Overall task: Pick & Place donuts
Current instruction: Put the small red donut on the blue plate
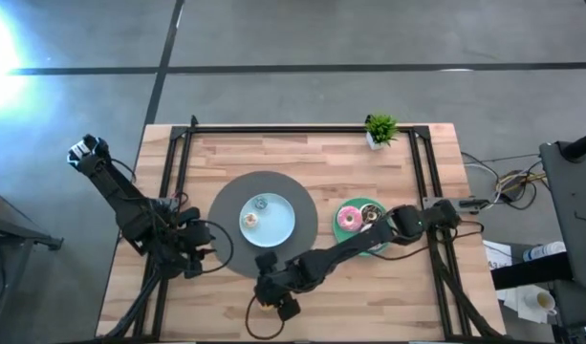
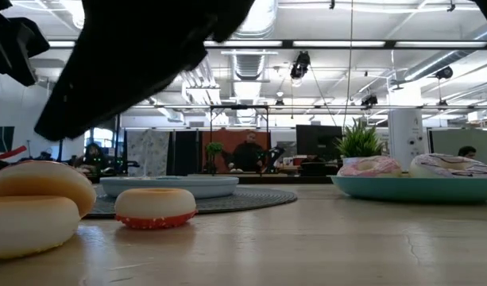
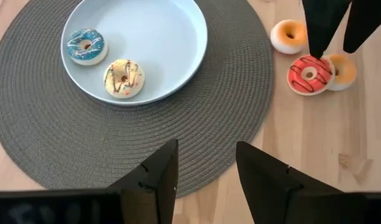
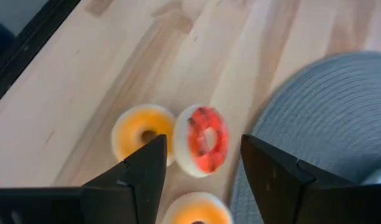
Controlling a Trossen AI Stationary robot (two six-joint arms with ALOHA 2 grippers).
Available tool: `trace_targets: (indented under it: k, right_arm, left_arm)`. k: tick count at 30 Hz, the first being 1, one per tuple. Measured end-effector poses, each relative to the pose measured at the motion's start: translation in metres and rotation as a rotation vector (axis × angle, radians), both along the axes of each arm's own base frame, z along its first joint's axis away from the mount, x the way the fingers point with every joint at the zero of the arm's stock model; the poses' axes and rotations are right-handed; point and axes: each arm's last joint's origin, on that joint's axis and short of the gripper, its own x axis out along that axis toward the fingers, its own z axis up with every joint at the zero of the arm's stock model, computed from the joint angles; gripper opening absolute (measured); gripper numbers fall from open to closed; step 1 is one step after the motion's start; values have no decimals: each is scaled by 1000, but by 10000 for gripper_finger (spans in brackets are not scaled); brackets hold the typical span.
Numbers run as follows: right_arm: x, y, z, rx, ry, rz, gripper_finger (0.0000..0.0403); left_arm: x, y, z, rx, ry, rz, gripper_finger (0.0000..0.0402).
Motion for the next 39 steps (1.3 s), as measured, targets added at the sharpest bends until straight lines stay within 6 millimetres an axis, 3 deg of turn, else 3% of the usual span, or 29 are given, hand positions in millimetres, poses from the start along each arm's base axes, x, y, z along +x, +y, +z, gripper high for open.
trace_targets:
  k: [14, 31, 39]
  right_arm:
    - [4, 0, -16, 14, 17, -3, 184]
    - [7, -9, -22, 77, 52, -10, 54]
    - [8, -16, -18, 136, 67, -147, 13]
  left_arm:
    - [0, 0, 0, 4, -9, 7, 135]
    - [0, 1, 0, 3, -28, 41, 135]
    - [1, 1, 0, 5, -27, 40, 135]
